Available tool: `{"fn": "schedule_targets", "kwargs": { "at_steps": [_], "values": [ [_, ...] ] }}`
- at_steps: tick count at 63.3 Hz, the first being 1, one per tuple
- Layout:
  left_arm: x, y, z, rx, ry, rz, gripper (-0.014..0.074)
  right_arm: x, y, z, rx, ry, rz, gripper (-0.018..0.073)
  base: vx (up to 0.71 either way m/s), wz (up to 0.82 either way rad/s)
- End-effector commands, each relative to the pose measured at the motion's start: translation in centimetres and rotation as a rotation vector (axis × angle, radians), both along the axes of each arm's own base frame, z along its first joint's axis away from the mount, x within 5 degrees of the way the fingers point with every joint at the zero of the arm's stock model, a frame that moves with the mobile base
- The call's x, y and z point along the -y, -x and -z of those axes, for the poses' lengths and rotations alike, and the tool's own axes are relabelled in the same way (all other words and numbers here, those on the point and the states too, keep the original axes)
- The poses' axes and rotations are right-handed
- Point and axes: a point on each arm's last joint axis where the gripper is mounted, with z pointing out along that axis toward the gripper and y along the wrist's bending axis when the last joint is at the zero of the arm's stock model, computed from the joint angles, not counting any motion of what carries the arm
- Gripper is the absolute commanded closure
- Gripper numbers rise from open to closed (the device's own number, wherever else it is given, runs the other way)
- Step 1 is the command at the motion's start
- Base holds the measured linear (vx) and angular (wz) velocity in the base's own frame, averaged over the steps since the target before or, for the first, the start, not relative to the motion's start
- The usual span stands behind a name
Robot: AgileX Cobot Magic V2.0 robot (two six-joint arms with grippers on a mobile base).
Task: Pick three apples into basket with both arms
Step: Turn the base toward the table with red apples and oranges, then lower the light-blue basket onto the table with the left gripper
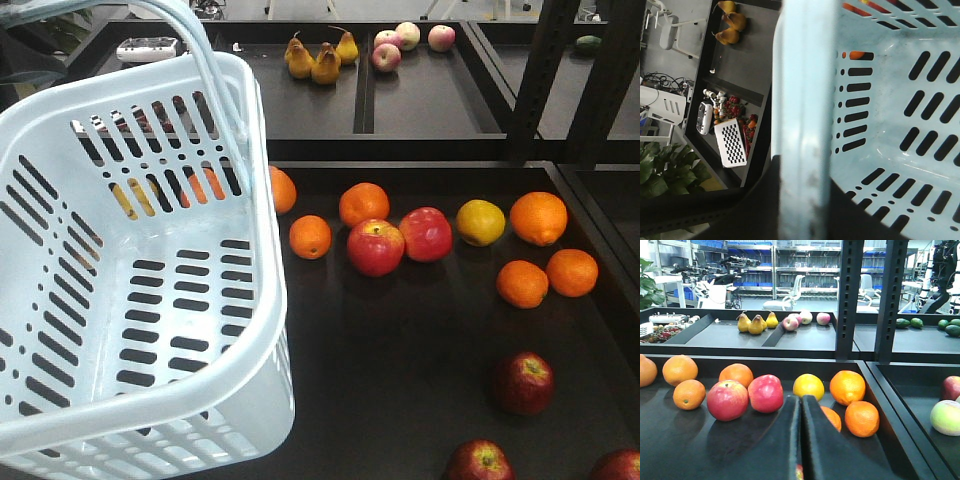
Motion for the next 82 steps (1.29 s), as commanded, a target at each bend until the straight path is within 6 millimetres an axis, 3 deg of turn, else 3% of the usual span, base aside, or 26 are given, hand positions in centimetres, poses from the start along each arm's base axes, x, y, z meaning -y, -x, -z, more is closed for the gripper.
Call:
{"fn": "schedule_targets", "kwargs": {
  "at_steps": [1, 82],
  "values": [
    [-0.79, 0.69, -1.75, 0.093, 0.052, -0.003, 0.0603, -0.05, 0.07, -0.37, 0.079, 0.021, -0.004, 0.0568, 0.01, 0.03],
    [-0.63, 0.74, -1.75, 0.089, 0.068, 0.009, 0.0603, -0.05, 0.07, -0.37, 0.079, 0.021, -0.004, 0.0568, 0.00, 0.00]
  ]
}}
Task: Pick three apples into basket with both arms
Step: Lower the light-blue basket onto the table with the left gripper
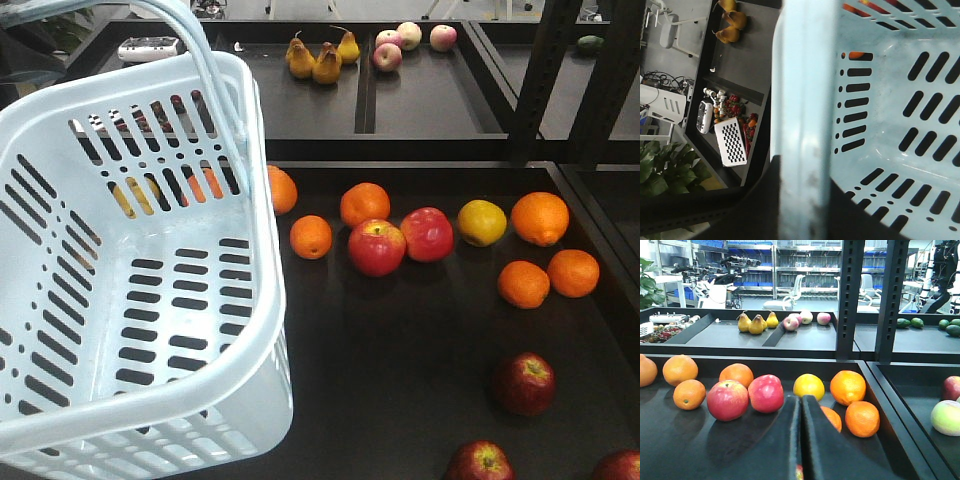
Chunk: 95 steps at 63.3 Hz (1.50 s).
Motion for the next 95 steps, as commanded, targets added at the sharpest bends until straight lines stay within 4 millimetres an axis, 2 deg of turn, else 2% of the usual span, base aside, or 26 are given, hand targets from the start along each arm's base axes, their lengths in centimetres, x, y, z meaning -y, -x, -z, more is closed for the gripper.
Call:
{"fn": "schedule_targets", "kwargs": {
  "at_steps": [1, 8, 15, 22, 34, 51, 67, 79, 87, 95],
  "values": [
    [-0.5, 0.8, -1.7, 0.083, 0.076, 0.014, 0.0603, 0.0, 0.1, -0.4, 0.079, 0.021, -0.004, 0.0568, 0.00, 0.00],
    [0.3, 0.2, -1.5, 0.081, 0.099, 0.041, 0.0603, 0.0, 0.1, -0.4, 0.079, 0.021, -0.004, 0.0568, 0.00, 0.00],
    [1.8, -1.5, 0.0, 0.033, 0.061, 0.042, 0.0603, 0.0, 0.1, -0.4, 0.079, 0.021, -0.004, 0.0568, 0.00, 0.00],
    [4.1, -4.0, 2.9, -0.009, 0.008, 0.058, 0.0603, 0.0, 0.1, -0.4, 0.079, 0.021, -0.004, 0.0568, 0.00, 0.00],
    [7.7, -8.0, 9.5, 0.002, -0.073, 0.126, 0.0603, 0.0, 0.1, -0.4, 0.079, 0.021, -0.004, 0.0568, 0.00, 0.00],
    [11.0, -11.1, 15.7, 0.084, -0.021, 0.187, 0.0603, 0.0, 0.1, -0.4, 0.079, 0.021, -0.004, 0.0568, 0.00, 0.00],
    [13.4, -13.1, 20.5, 0.003, -0.005, 0.213, 0.0603, 0.0, 0.1, -0.4, 0.079, 0.021, -0.004, 0.0568, 0.00, 0.00],
    [14.1, -13.9, 23.2, -0.054, -0.031, 0.206, 0.0594, 0.0, 0.1, -0.4, 0.079, 0.021, -0.004, 0.0568, 0.00, 0.00],
    [14.4, -14.0, 23.7, -0.060, -0.020, 0.203, 0.0573, 0.0, 0.1, -0.4, 0.079, 0.021, -0.004, 0.0568, 0.00, 0.00],
    [14.3, -14.0, 23.8, -0.068, -0.022, 0.199, 0.0496, 0.0, 0.1, -0.4, 0.079, 0.021, -0.004, 0.0568, 0.00, 0.00]
  ]
}}
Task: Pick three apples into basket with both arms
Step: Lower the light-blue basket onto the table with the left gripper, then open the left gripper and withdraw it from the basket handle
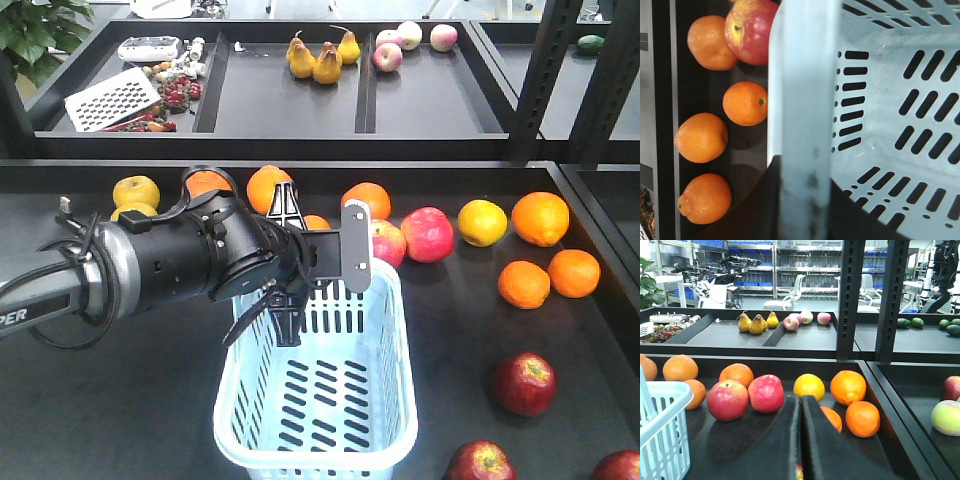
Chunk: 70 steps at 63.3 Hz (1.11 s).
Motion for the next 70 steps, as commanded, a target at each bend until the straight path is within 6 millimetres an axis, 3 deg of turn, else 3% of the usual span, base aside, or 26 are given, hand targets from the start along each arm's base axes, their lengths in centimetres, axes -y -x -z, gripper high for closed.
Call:
{"fn": "schedule_targets", "kwargs": {
  "at_steps": [1, 18, 30, 54, 61, 70],
  "values": [
    [0.2, 0.0, -3.3, 0.085, 0.100, 0.009, 0.0482, 0.0, 0.1, -0.4, 0.079, 0.021, -0.004, 0.0568, 0.00, 0.00],
    [-0.1, 0.5, -2.8, 0.005, 0.089, -0.041, 0.0174, 0.0, 0.1, -0.4, 0.079, 0.021, -0.004, 0.0568, 0.00, 0.00],
    [-0.5, 1.0, -3.1, -0.046, 0.093, -0.079, 0.0022, 0.0, 0.1, -0.4, 0.079, 0.021, -0.004, 0.0568, 0.00, 0.00],
    [-2.4, 3.9, -9.7, -0.035, 0.267, -0.122, 0.0004, 0.0, 0.1, -0.4, 0.079, 0.021, -0.004, 0.0568, 0.00, 0.00],
    [-4.5, 4.8, -12.2, -0.029, 0.351, -0.206, 0.0004, 0.0, 0.1, -0.4, 0.079, 0.021, -0.004, 0.0568, 0.00, 0.00],
    [-8.5, 5.4, -15.2, -0.026, 0.466, -0.381, 0.0004, 0.0, 0.1, -0.4, 0.079, 0.021, -0.004, 0.0568, 0.00, 0.00]
  ]
}}
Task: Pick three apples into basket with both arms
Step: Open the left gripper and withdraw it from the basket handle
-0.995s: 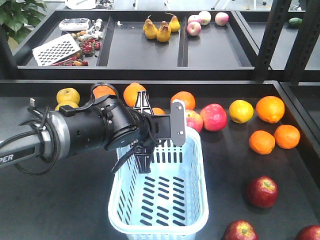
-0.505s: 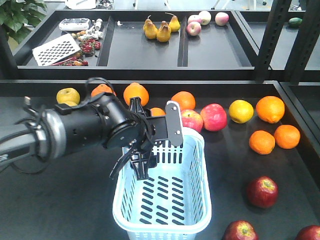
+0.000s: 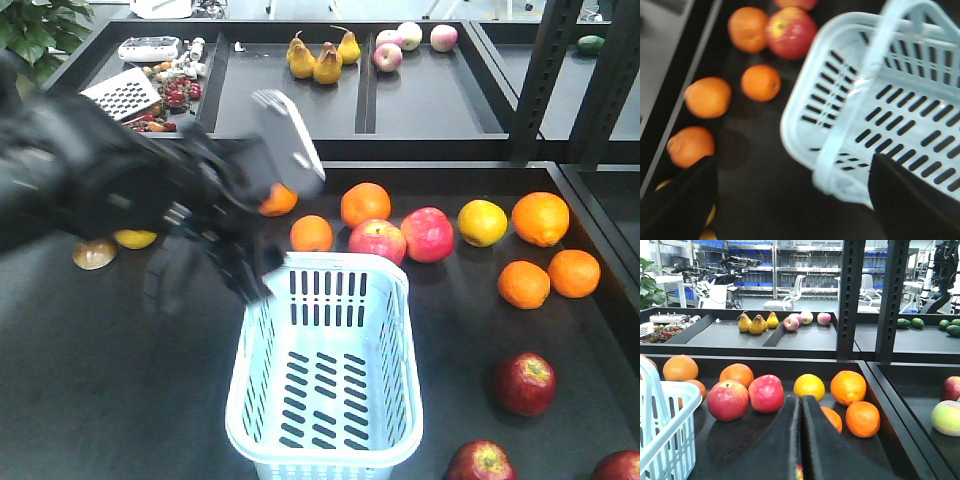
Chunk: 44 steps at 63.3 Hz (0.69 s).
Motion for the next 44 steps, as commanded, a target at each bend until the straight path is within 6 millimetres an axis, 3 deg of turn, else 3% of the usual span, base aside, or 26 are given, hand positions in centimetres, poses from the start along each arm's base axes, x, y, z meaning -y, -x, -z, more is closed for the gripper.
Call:
{"fn": "schedule_targets", "kwargs": {
  "at_steps": [1, 11, 18, 32, 44],
  "values": [
    [-2.9, 1.1, -4.6, 0.072, 0.156, -0.120, 0.0004, 0.0, 0.1, -0.4, 0.079, 0.021, -0.004, 0.0568, 0.00, 0.00],
    [-6.9, 2.3, -7.3, 0.067, 0.312, -0.288, 0.0004, 0.0, 0.1, -0.4, 0.079, 0.021, -0.004, 0.0568, 0.00, 0.00],
    [-9.2, 3.5, -8.0, 0.088, 0.377, -0.368, 0.0004, 0.0, 0.1, -0.4, 0.079, 0.021, -0.004, 0.0568, 0.00, 0.00],
    [-13.4, 6.3, -6.0, 0.093, 0.466, -0.545, 0.0004, 0.0, 0.1, -0.4, 0.079, 0.021, -0.004, 0.0568, 0.00, 0.00],
    [-15.6, 9.6, -5.2, 0.108, 0.566, -0.653, 0.0004, 0.0, 0.1, -0.4, 0.079, 0.021, -0.004, 0.0568, 0.00, 0.00]
  ]
}}
